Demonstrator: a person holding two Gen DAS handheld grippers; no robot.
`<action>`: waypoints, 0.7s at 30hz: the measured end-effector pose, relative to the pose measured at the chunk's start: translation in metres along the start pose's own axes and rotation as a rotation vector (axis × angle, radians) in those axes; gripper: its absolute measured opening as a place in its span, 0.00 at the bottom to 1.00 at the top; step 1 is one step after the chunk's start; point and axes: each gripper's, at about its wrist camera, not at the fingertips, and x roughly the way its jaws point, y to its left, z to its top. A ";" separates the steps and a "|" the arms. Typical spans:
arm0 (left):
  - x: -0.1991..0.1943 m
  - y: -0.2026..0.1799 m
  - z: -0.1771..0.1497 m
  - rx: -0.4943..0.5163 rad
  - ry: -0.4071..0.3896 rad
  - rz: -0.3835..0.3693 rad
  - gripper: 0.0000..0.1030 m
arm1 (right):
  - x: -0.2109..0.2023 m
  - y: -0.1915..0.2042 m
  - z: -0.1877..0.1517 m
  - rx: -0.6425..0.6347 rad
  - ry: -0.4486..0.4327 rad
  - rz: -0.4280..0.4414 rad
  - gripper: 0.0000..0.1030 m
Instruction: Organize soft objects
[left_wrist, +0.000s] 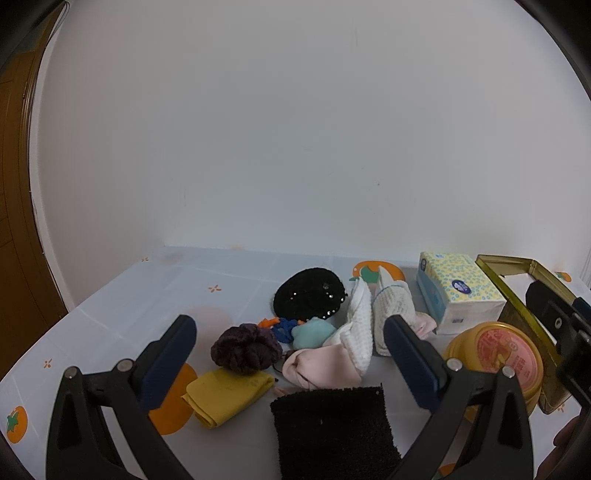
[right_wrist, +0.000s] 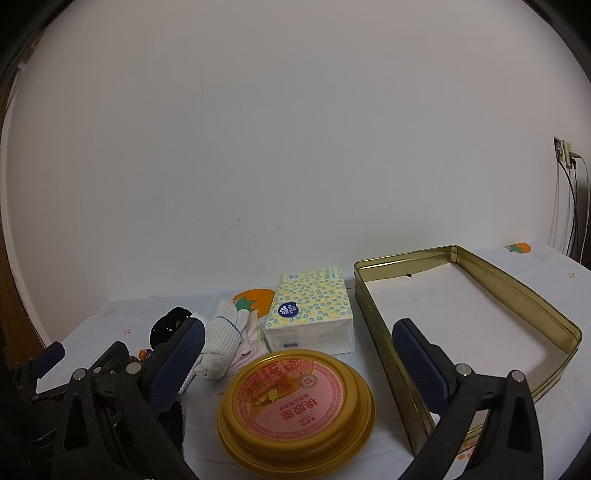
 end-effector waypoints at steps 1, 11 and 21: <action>0.000 0.000 0.000 0.000 0.000 0.000 1.00 | 0.000 0.000 0.000 0.000 0.000 0.000 1.00; -0.001 -0.001 -0.001 0.000 -0.002 0.002 1.00 | -0.001 0.000 0.000 -0.001 0.001 0.000 1.00; -0.002 -0.001 -0.002 0.000 -0.003 0.002 1.00 | -0.001 0.000 0.000 -0.001 0.003 0.001 1.00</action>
